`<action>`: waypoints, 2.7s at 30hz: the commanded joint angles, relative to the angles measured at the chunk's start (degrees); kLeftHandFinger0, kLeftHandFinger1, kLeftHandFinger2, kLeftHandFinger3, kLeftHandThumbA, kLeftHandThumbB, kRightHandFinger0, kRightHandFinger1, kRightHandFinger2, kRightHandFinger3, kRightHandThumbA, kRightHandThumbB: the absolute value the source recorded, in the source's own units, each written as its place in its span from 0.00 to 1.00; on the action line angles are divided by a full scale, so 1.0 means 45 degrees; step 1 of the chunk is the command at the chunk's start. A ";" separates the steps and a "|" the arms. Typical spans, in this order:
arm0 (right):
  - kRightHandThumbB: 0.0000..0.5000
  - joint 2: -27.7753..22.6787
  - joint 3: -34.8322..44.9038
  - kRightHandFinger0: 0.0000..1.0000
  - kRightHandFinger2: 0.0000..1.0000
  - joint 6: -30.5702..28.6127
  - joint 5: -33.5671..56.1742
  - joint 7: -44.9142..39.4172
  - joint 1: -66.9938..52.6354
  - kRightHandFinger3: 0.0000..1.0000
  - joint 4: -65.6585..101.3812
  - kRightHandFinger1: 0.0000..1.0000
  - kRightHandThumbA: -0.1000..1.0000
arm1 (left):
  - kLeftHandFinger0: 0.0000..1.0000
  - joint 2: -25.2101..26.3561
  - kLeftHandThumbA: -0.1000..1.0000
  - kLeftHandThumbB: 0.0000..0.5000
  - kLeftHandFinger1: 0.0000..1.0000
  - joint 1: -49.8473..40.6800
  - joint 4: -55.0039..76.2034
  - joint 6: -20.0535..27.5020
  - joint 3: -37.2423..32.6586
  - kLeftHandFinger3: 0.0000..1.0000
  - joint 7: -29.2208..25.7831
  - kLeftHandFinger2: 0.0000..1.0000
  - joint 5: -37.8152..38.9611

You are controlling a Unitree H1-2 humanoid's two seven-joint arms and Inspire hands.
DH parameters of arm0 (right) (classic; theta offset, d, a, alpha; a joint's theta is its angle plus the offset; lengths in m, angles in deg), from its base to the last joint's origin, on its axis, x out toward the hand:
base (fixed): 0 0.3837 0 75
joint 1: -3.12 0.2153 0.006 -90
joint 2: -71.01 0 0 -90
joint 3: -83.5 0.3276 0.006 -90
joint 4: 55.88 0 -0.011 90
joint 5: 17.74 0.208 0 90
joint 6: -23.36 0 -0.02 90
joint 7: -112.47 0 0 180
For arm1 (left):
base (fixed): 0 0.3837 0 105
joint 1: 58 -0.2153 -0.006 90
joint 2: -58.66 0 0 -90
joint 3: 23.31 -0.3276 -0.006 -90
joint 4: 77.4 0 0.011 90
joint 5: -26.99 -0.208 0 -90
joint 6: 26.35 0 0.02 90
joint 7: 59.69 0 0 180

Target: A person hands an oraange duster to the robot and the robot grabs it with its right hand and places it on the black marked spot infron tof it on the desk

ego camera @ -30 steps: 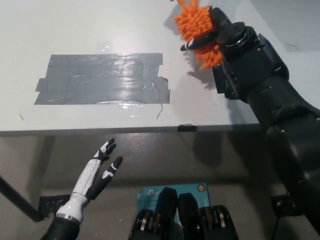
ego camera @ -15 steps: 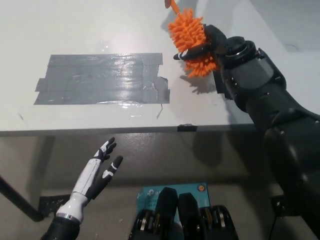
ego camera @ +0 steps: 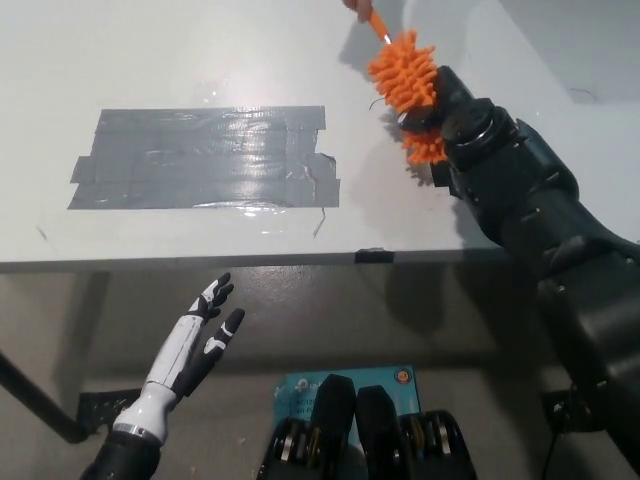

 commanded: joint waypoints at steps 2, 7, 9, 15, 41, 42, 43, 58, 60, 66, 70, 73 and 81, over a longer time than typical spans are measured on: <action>0.39 -0.0553 0.0197 0.15 0.85 -0.1547 0.0314 0.0451 0.0843 0.78 0.1117 0.55 0.00 | 1.00 0.0081 0.92 0.21 1.00 0.0229 0.0135 0.0475 0.0004 1.00 0.0002 1.00 0.0065; 0.37 -0.1085 0.0376 0.07 0.82 -0.1316 0.0355 0.0319 0.0690 0.76 0.3067 0.46 0.00 | 1.00 0.0113 0.93 0.22 1.00 0.0257 0.0103 0.0460 0.0004 1.00 -0.0011 1.00 0.0016; 0.36 -0.1342 0.0487 0.09 0.90 -0.0956 0.0396 0.0141 0.0303 0.77 0.4431 0.56 0.00 | 1.00 0.0104 0.93 0.22 1.00 0.0192 0.0177 0.0377 0.0008 1.00 0.0016 1.00 0.0038; 0.36 -0.2109 0.0359 0.08 0.89 -0.0270 0.0141 -0.0423 -0.1403 0.82 0.7645 0.54 0.00 | 1.00 0.0108 0.93 0.20 1.00 0.0108 0.0141 0.0453 0.0036 1.00 -0.0052 1.00 0.0025; 0.50 -0.2498 -0.0657 0.78 1.00 -0.0362 0.0114 -0.2020 -0.3708 1.00 0.5268 1.00 0.27 | 1.00 0.0084 0.97 0.24 1.00 0.0110 -0.0091 0.0416 0.0056 1.00 -0.0123 1.00 -0.0057; 0.49 -0.2553 -0.0737 0.87 1.00 -0.0348 0.0155 -0.2448 -0.3636 1.00 0.5157 1.00 0.33 | 1.00 0.0083 0.97 0.24 1.00 0.0089 -0.0032 0.0321 0.0047 1.00 -0.0082 1.00 -0.0051; 0.53 -0.2615 -0.0863 1.00 1.00 -0.0413 0.0082 -0.2666 -0.3617 1.00 0.5165 1.00 0.42 | 1.00 0.0079 0.97 0.24 1.00 0.0087 -0.0031 0.0323 0.0049 1.00 -0.0080 1.00 -0.0042; 0.80 -0.3275 -0.1098 1.00 1.00 0.0292 -0.0621 -0.2058 -0.3859 1.00 0.7684 1.00 0.69 | 1.00 -0.0079 0.94 0.21 1.00 0.0086 -0.0307 0.0587 -0.0065 1.00 -0.0186 1.00 -0.0133; 0.81 -0.3309 -0.0803 1.00 1.00 0.0311 -0.0561 -0.1702 -0.3901 1.00 0.8166 1.00 0.71 | 1.00 -0.0084 0.93 0.20 1.00 0.0088 -0.0329 0.0612 -0.0056 1.00 -0.0176 1.00 -0.0088; 0.78 -0.3468 0.0648 1.00 1.00 -0.0024 -0.0836 0.0316 -0.4280 1.00 1.0875 1.00 0.80 | 1.00 -0.0007 0.92 0.20 1.00 0.0059 -0.0278 0.0690 -0.0048 1.00 -0.0143 1.00 -0.0064; 0.73 -0.3654 0.1710 1.00 1.00 -0.0419 -0.0758 0.0994 -0.4405 1.00 1.2615 1.00 0.84 | 1.00 0.0010 0.92 0.20 1.00 0.0163 -0.0337 0.0697 -0.0026 1.00 -0.0146 1.00 -0.0061; 0.73 -0.3735 0.2480 1.00 1.00 0.0065 -0.0283 0.0383 -0.4804 1.00 1.5313 1.00 0.83 | 1.00 -0.0010 0.92 0.22 1.00 0.0291 -0.0381 0.0659 -0.0028 1.00 -0.0162 1.00 -0.0096; 0.53 -0.3128 0.2228 1.00 1.00 0.1476 -0.0920 -0.0819 -0.8217 1.00 2.3677 1.00 0.75 | 1.00 -0.0004 0.93 0.24 1.00 0.0300 -0.0327 0.0504 -0.0053 1.00 -0.0083 1.00 -0.0102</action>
